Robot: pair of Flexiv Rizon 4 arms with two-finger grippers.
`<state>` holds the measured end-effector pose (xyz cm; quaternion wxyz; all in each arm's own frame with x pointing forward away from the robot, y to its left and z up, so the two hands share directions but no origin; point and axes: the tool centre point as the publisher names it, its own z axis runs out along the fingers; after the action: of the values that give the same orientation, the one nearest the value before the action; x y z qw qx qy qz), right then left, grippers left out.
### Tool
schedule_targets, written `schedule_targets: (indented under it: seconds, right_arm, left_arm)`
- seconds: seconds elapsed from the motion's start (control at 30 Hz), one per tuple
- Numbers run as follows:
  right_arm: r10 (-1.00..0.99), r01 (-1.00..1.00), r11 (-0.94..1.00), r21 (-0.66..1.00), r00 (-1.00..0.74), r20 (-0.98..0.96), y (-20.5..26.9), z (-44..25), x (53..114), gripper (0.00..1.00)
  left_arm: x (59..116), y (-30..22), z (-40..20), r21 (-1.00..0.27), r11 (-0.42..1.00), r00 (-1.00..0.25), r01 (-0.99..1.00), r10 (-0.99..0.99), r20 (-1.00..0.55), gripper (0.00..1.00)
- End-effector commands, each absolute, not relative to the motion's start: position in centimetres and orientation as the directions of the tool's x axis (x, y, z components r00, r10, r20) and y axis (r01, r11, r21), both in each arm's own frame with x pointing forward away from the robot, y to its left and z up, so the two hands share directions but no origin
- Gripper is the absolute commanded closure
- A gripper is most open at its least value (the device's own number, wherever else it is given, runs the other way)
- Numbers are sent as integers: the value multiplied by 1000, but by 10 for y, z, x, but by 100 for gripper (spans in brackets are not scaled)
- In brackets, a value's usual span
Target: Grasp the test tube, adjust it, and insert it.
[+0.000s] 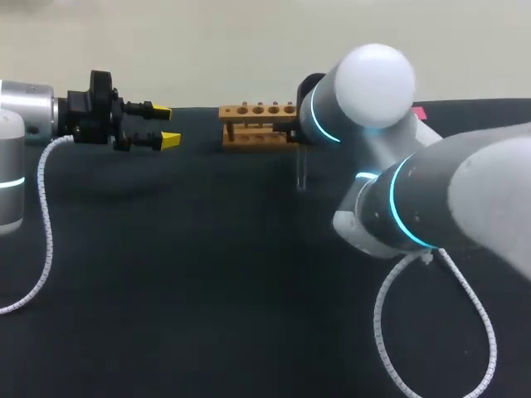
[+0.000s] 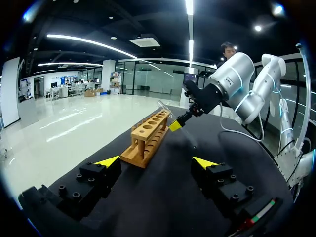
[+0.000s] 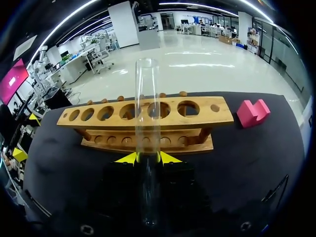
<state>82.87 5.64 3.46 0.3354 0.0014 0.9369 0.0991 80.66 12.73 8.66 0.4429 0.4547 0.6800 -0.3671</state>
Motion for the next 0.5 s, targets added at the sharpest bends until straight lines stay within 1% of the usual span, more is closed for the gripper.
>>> schedule_targets:
  seconds: [0.03,0.5]
  right_arm:
    - [46,-66,979,191,-848,-528,55,33,834,100]
    - [80,-42,977,207,-832,-549,54,46,820,100]
  left_arm:
    - [806,128,86,-94,316,-191,944,291,-938,0]
    - [806,128,86,-94,316,-191,944,291,-938,0]
